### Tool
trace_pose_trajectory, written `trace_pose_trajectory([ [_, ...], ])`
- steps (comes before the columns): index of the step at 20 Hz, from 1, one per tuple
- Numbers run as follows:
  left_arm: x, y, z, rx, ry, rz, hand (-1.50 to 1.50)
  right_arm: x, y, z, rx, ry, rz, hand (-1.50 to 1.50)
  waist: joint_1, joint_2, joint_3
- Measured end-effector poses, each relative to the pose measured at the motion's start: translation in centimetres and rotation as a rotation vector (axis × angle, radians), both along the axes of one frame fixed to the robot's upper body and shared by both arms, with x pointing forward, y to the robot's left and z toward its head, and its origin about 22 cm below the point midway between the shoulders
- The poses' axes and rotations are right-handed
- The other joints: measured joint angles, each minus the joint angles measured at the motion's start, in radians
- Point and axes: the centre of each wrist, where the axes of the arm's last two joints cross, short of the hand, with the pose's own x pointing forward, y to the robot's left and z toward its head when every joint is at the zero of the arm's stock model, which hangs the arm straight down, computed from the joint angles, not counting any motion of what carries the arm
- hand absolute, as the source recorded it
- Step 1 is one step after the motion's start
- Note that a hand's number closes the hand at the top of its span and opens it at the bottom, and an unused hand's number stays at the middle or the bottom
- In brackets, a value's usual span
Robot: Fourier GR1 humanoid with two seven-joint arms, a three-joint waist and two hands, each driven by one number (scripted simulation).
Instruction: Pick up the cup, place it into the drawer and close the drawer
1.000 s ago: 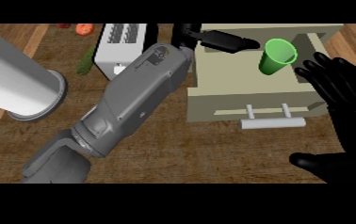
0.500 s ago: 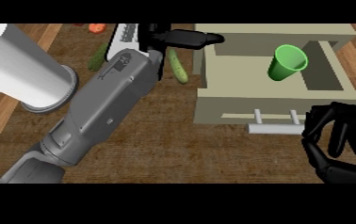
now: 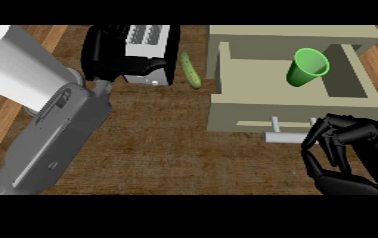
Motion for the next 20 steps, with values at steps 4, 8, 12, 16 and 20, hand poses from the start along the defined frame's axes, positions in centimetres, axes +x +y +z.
trace_pose_trajectory([
  [4,-2.6,2.9,-1.5,-0.02,0.018,0.008,-1.5,0.7,0.7,-0.9,-0.08,0.003,-0.02,1.5,-0.005,0.003,0.0],
  [8,-4.5,5.3,-2.7,-0.025,0.021,0.003,-1.5,1.7,1.5,-1.7,-0.265,-0.04,-0.004,1.5,0.004,0.005,0.0],
  [12,-6.2,7.4,-3.6,-0.03,0.025,0.007,-1.5,2.8,2.0,-3.7,-0.439,-0.073,0.01,1.5,0.004,0.007,0.0],
  [16,-8.2,9.8,-4.9,-0.027,0.032,0.014,-1.5,4.2,2.7,-5.9,-0.541,-0.094,0.006,1.5,-0.004,0.008,0.0],
  [20,-9.3,12.0,-5.3,-0.026,0.03,0.027,-1.5,6.0,5.0,-8.2,-0.603,-0.086,-0.004,-1.5,-0.009,0.009,0.0],
])
